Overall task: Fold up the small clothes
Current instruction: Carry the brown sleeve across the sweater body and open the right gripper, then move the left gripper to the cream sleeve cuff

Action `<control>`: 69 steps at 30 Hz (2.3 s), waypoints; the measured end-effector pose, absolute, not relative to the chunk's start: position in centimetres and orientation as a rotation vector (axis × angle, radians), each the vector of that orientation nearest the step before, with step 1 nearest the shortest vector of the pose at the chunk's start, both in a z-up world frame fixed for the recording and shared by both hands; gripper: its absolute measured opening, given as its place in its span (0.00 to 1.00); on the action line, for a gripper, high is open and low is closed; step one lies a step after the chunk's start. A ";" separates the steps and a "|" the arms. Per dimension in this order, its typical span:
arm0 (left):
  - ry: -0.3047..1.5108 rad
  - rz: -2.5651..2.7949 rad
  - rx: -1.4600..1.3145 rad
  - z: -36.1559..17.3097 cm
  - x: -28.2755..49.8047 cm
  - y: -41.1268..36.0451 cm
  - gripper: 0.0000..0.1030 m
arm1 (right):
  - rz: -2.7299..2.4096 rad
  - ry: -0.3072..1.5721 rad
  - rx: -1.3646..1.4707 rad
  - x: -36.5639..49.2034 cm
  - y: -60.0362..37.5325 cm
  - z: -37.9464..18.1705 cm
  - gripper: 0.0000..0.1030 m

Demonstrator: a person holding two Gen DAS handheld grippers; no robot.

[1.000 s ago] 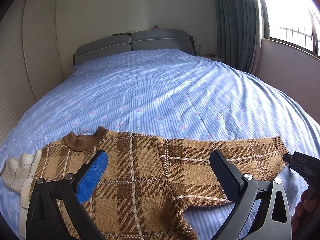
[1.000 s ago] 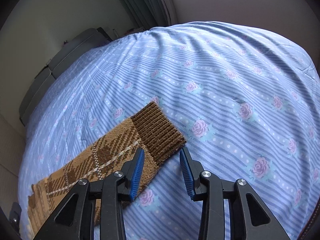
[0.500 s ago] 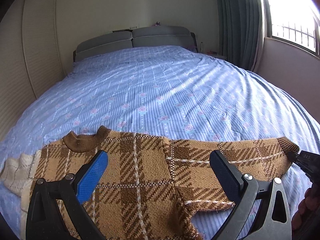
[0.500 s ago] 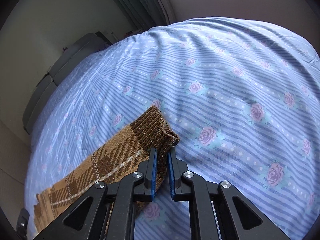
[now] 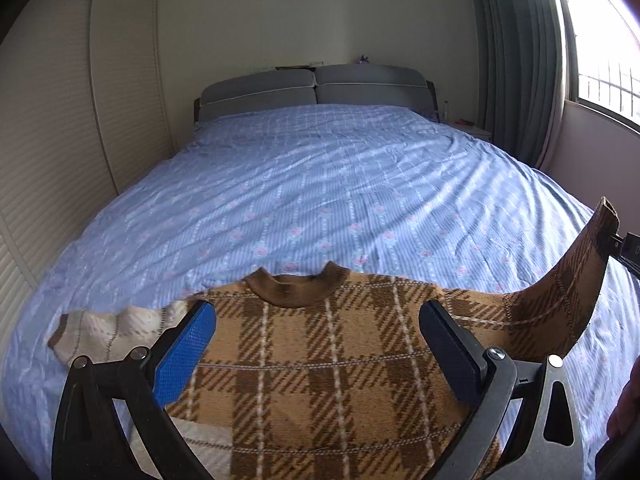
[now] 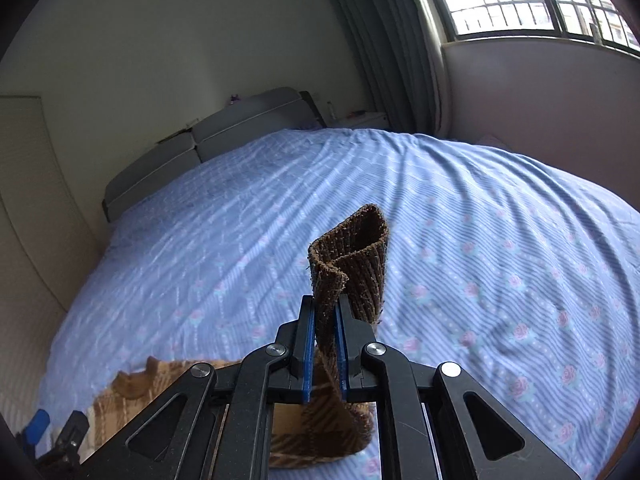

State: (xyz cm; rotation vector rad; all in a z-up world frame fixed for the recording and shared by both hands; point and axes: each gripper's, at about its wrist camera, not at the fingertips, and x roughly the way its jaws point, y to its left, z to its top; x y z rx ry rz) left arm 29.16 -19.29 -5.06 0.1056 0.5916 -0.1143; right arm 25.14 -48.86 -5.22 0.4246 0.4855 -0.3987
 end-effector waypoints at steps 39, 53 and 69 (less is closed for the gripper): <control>0.734 0.193 -0.015 -11.7 28.2 6.9 1.00 | 0.124 0.798 -0.043 35.8 -9.0 -17.4 0.27; 0.690 -0.038 -0.003 -11.1 30.2 0.6 0.87 | -0.017 0.619 0.077 28.0 -18.1 -12.0 0.44; 0.856 -0.223 0.048 -16.9 37.7 -4.5 0.48 | -0.216 0.643 0.239 25.9 -27.9 -13.5 0.44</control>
